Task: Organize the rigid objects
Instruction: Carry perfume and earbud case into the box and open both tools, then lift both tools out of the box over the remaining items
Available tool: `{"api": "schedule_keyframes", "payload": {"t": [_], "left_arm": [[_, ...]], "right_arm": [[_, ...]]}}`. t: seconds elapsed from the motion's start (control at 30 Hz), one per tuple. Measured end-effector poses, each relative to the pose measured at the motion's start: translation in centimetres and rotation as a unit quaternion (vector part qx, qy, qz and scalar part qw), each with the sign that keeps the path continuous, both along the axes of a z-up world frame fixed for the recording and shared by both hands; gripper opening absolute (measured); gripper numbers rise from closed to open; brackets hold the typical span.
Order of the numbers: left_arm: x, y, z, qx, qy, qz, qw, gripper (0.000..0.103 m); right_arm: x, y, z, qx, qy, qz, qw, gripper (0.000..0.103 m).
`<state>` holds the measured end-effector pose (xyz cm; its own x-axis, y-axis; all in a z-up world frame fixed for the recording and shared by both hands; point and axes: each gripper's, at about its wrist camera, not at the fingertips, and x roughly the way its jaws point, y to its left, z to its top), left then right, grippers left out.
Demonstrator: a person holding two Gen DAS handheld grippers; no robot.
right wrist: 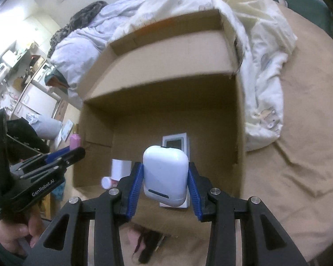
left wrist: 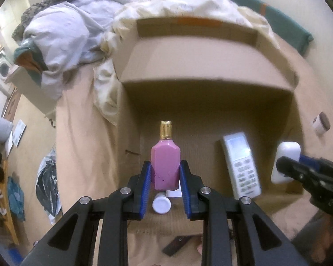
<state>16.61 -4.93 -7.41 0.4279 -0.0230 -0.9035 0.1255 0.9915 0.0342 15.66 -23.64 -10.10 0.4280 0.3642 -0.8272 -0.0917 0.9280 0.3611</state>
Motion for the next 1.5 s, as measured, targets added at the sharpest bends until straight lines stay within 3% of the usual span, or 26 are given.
{"api": "schedule_keyframes", "payload": {"t": [0.17,0.37,1.0,1.1,1.23,1.3,1.37,1.47,1.5], "left_arm": [[0.6,-0.2,-3.9,0.002,0.042,0.005,0.9991,0.023],[1.0,-0.7,-5.6,0.014,0.054,0.004,0.9984,0.023],[0.6,-1.3,-6.5,0.021,0.061,-0.007,0.9979,0.023],[0.6,-1.1,-6.1,0.018,0.058,-0.004,0.9981,0.028],[0.5,-1.0,-5.1,0.009,0.049,-0.001,0.9988,0.056],[0.3,-1.1,-4.6,0.007,0.041,-0.002,0.9991,0.057],[0.1,-1.2,-3.9,0.004,0.033,-0.004,0.9994,0.070],[-0.2,-1.1,-3.0,-0.004,0.019,-0.002,0.9998,0.081],[-0.1,-1.0,-2.8,-0.005,0.016,-0.002,0.9998,0.081]], "right_arm": [[0.6,1.0,-2.1,-0.025,0.017,0.012,0.999,0.041],[1.1,1.9,-3.4,-0.036,0.035,0.022,0.999,0.041],[1.5,2.4,-4.3,-0.030,0.063,0.026,0.997,0.043],[1.6,2.0,-4.2,-0.021,0.060,0.025,0.998,0.049],[1.7,1.9,-3.5,-0.007,0.044,0.025,0.999,0.061],[1.6,1.9,-2.8,-0.002,0.029,0.025,0.999,0.066],[1.4,1.9,-2.1,0.004,0.011,0.024,1.000,0.073],[1.0,1.8,-0.8,0.007,-0.029,0.017,0.999,0.103],[0.9,1.6,-0.4,0.010,-0.041,0.014,0.999,0.103]]}}
